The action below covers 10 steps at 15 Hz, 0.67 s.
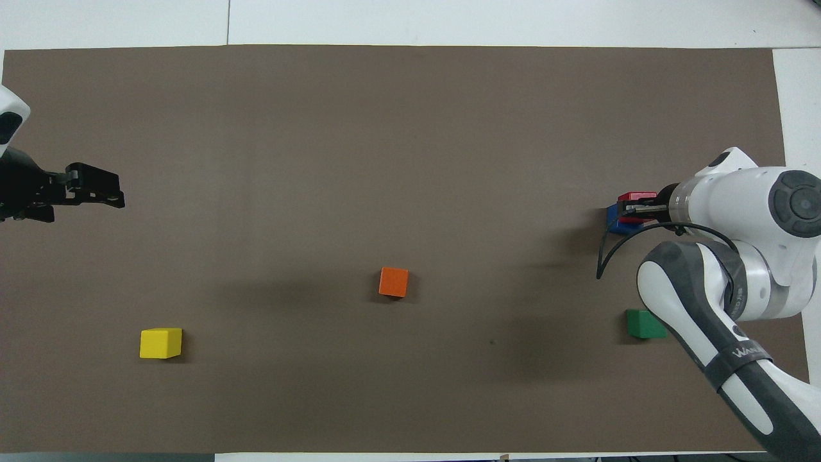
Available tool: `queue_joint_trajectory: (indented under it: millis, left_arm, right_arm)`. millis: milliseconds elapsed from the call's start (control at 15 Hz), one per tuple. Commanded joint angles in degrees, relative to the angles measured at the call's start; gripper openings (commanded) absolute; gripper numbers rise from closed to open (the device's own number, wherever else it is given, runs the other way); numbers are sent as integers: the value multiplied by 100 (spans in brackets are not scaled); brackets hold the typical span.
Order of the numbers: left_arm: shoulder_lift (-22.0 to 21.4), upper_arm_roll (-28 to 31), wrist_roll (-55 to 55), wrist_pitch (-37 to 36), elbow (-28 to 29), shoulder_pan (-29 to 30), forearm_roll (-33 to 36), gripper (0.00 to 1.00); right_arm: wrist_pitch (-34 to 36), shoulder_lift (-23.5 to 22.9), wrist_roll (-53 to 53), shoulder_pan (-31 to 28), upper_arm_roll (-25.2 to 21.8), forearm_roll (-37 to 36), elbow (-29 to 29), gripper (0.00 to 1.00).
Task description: Transfer red block to right arm and stack on blue block
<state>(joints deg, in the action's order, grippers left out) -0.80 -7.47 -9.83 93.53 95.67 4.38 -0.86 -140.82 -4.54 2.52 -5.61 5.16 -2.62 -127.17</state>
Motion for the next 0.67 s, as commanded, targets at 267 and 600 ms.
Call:
queue_joint_trajectory:
  millis: [267, 600]
  left_arm:
    - [-8, 62, 69, 43, 31, -60, -81, 100]
    - [-8, 62, 60, 61, 13, -60, -89, 100]
  right_arm:
    - [527, 146, -77, -80, 29, 130, 173, 100]
    - [1836, 321, -120, -54, 11, 121, 973, 100]
